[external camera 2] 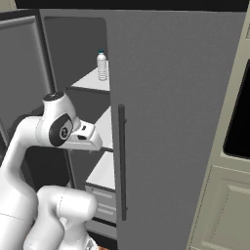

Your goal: Take the bottled waters from the counter and place them in the freezer to freeze. Close the freezer door after placing the bottles.

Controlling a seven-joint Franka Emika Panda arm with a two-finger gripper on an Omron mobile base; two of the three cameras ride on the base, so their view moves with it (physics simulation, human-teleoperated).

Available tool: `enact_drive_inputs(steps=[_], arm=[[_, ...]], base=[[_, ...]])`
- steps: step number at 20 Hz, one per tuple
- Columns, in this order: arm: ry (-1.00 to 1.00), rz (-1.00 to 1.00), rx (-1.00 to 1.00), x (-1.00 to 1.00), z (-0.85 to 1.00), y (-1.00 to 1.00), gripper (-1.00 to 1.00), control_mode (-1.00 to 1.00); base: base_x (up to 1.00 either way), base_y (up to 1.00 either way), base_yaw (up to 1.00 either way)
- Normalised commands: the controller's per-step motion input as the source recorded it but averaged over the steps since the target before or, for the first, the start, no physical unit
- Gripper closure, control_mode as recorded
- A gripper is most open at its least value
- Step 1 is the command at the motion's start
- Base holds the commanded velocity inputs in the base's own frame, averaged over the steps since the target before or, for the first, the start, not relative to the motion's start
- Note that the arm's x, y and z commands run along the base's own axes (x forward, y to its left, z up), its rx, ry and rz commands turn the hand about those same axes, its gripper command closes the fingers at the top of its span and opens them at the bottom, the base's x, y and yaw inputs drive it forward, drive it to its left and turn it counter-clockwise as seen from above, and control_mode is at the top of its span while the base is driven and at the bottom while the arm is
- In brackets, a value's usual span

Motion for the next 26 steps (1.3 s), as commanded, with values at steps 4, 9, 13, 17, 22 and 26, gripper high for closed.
enact_drive_inputs(steps=[4, 9, 13, 17, 22, 26], arm=[[0.00, 0.03, 0.00, 0.00, -0.02, 0.00, -1.00, -1.00], [0.00, 0.00, 0.00, 0.00, 0.00, 0.00, -1.00, -1.00], [0.00, 0.00, 0.00, 0.00, 0.00, 0.00, -1.00, -1.00], [0.00, 0.00, 0.00, 0.00, 0.00, 0.00, -1.00, 1.00], [0.00, 0.00, 0.00, 0.00, 0.00, 0.00, -1.00, 1.00], [0.00, 0.00, 0.00, 0.00, 0.00, 0.00, -1.00, 1.00]], base=[[0.00, 0.00, 0.00], [0.00, 0.00, 0.00], [0.00, 0.00, 0.00], [-0.06, 0.00, 0.00], [-0.37, 0.00, 0.00], [-0.43, 0.00, 0.00]])
